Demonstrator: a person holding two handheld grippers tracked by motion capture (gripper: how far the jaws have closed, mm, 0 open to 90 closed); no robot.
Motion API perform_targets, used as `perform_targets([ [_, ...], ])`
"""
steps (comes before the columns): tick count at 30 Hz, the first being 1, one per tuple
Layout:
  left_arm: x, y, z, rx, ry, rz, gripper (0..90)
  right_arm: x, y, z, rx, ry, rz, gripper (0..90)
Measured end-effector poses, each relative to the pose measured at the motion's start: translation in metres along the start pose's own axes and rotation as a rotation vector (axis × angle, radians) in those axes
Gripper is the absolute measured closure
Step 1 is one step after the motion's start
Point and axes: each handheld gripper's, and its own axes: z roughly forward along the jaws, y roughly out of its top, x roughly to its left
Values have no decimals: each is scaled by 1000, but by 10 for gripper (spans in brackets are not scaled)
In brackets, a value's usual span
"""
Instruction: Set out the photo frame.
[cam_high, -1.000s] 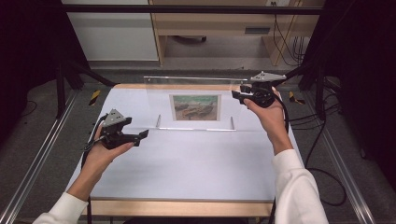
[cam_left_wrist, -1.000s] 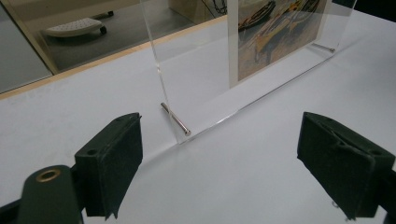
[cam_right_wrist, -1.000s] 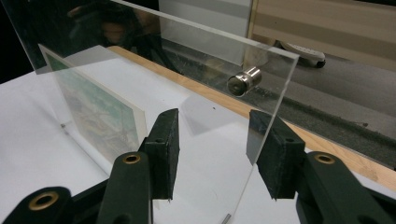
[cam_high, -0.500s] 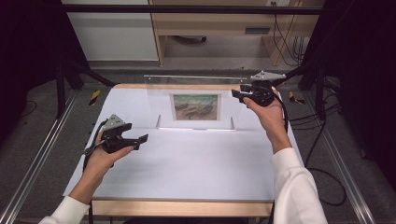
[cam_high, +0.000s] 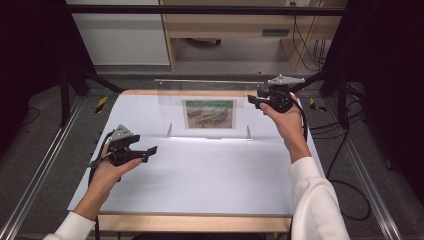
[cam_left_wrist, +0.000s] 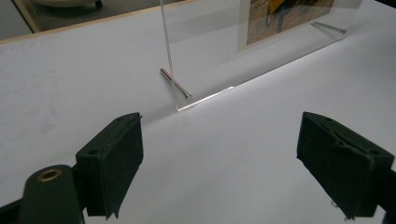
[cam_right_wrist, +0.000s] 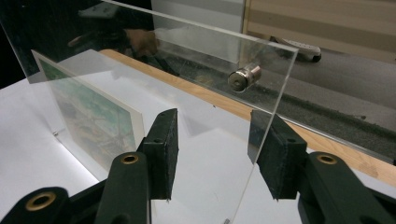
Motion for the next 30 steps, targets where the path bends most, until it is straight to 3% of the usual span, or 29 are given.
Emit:
perform_targets([
  [10, -6, -1, -1, 7, 12, 35, 145, 1, 4, 2, 10, -5, 9, 492],
  [16, -8, -1, -2, 3, 12, 41, 141, 3, 6, 3, -4, -37, 8, 350],
  [25, -9, -3, -1, 1, 10, 34, 141, 7, 6, 3, -2, -107, -32, 136],
  [30, -9, -3, 0, 2, 7, 37, 141, 7, 7, 0, -16, -122, -51, 99],
])
